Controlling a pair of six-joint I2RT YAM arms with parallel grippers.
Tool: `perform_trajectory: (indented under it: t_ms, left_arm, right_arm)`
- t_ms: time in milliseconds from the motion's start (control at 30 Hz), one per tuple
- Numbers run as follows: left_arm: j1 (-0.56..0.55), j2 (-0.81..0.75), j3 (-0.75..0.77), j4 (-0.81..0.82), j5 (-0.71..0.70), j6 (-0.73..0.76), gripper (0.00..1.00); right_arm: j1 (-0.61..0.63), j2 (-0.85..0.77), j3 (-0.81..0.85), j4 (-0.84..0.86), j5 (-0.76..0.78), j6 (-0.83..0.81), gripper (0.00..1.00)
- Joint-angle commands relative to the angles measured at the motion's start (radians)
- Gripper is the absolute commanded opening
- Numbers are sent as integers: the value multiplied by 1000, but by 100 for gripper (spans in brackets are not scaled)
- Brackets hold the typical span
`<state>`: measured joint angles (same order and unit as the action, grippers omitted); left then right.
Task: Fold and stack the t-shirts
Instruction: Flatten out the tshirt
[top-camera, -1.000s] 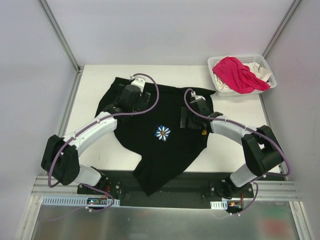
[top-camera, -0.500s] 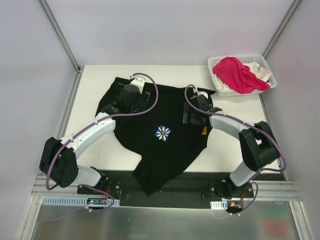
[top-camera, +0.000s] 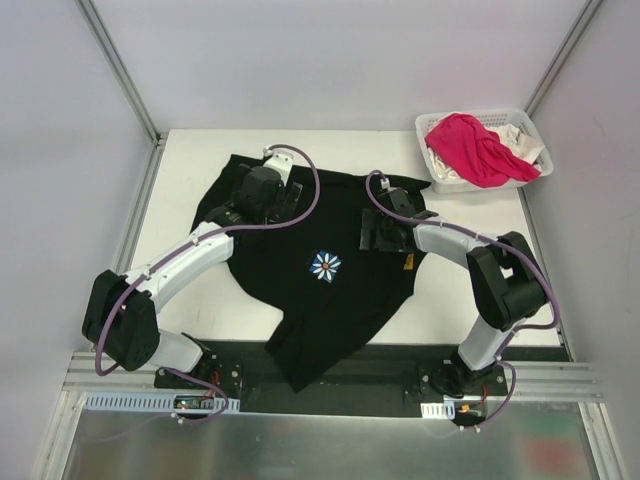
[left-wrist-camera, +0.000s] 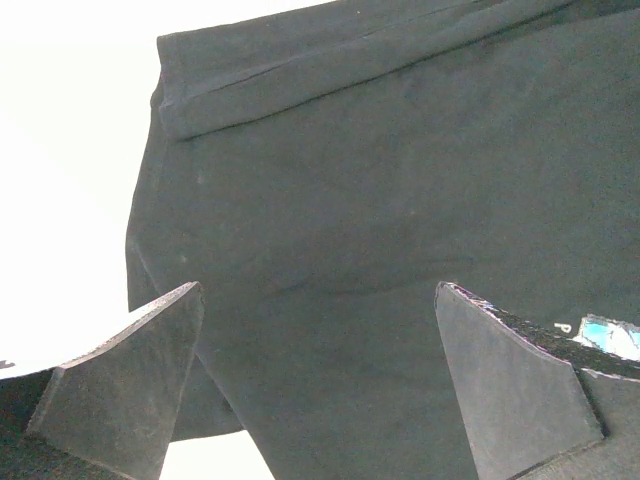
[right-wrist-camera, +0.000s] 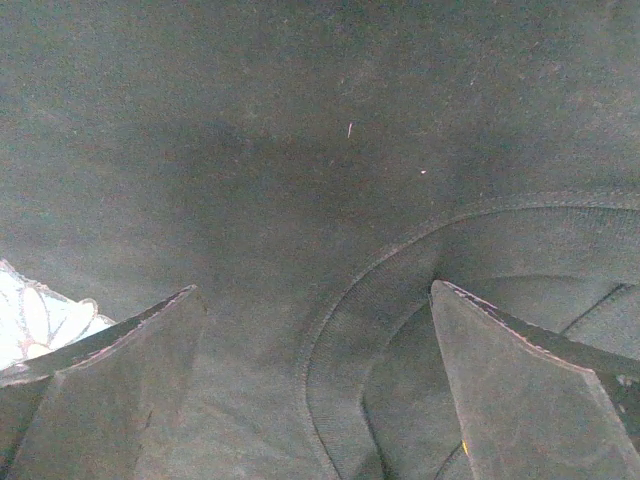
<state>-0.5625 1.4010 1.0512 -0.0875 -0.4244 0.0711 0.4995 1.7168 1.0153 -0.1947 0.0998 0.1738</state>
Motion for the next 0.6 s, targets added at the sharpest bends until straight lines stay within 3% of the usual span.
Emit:
perform_trajectory:
  t_ms: [0, 567]
  left_arm:
    - [-2, -16, 52, 20, -7, 29, 99]
    - [0, -13, 86, 12, -62, 85, 99]
  right_arm:
    - [-3, -29, -26, 4, -29, 59, 97]
    - [-165, -68, -135, 28, -20, 191, 96]
